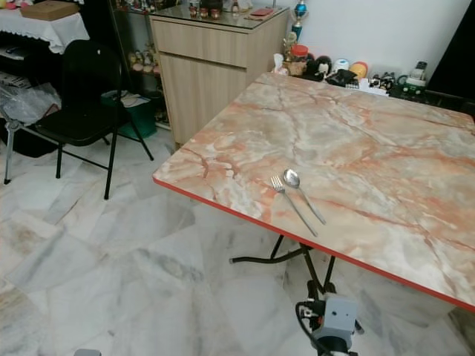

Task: Setting the table

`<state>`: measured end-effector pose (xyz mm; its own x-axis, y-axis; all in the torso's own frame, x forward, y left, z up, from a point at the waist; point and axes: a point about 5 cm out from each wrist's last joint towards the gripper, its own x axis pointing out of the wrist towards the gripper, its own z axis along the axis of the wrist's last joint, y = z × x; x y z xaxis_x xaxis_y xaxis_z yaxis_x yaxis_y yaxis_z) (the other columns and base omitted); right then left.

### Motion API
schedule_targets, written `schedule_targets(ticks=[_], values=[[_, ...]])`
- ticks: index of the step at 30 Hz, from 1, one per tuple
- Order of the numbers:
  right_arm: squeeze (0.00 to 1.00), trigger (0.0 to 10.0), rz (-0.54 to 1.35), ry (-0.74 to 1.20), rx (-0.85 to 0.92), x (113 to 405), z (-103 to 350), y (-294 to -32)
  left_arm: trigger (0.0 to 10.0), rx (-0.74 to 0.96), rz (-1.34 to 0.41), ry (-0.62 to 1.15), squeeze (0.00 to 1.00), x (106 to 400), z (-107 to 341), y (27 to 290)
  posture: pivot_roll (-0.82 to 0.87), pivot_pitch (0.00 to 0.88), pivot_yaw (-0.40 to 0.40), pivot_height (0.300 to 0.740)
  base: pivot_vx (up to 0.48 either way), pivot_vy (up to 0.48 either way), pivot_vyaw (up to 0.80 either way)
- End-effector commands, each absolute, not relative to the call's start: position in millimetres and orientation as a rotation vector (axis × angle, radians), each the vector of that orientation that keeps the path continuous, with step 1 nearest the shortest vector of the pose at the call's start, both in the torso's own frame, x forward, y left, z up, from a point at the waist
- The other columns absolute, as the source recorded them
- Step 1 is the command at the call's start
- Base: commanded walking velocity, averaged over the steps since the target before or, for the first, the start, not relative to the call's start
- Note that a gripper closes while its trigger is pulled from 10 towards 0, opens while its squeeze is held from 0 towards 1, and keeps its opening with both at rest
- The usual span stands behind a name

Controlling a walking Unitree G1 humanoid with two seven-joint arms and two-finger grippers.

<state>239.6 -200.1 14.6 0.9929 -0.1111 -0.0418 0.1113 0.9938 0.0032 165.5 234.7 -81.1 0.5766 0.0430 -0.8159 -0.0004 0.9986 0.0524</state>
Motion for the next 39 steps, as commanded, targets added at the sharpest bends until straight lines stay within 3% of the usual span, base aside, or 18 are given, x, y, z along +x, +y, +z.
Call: schedule_targets(ticks=[1,9,18,39], values=[[0.00,10.0,-0.115,-0.030,0.000,248.4,32.6,-204.1,10.0,0.057,0.027,0.963,0.00,160.1,-82.8,236.3,0.00,0.032,-0.025,0.740,0.000,0.000,0.00],[0.00,10.0,-0.072,-0.151,-0.025,277.3,77.3,-199.6,10.0,0.059,0.026,0.964,0.00,163.1,-81.4,237.7,0.00,0.051,-0.022,0.740,0.000,0.000,0.00],[0.00,10.0,-0.056,-0.170,-0.031,295.7,98.4,-200.6,10.0,0.050,0.090,0.938,0.00,166.4,-77.3,247.7,0.01,0.062,-0.018,0.740,0.000,0.000,0.00],[0.00,10.0,-0.034,-0.164,-0.007,301.2,106.7,-196.5,10.0,0.018,0.115,0.920,0.00,169.1,-75.8,248.4,0.01,0.070,-0.021,0.740,0.241,0.000,0.17]])
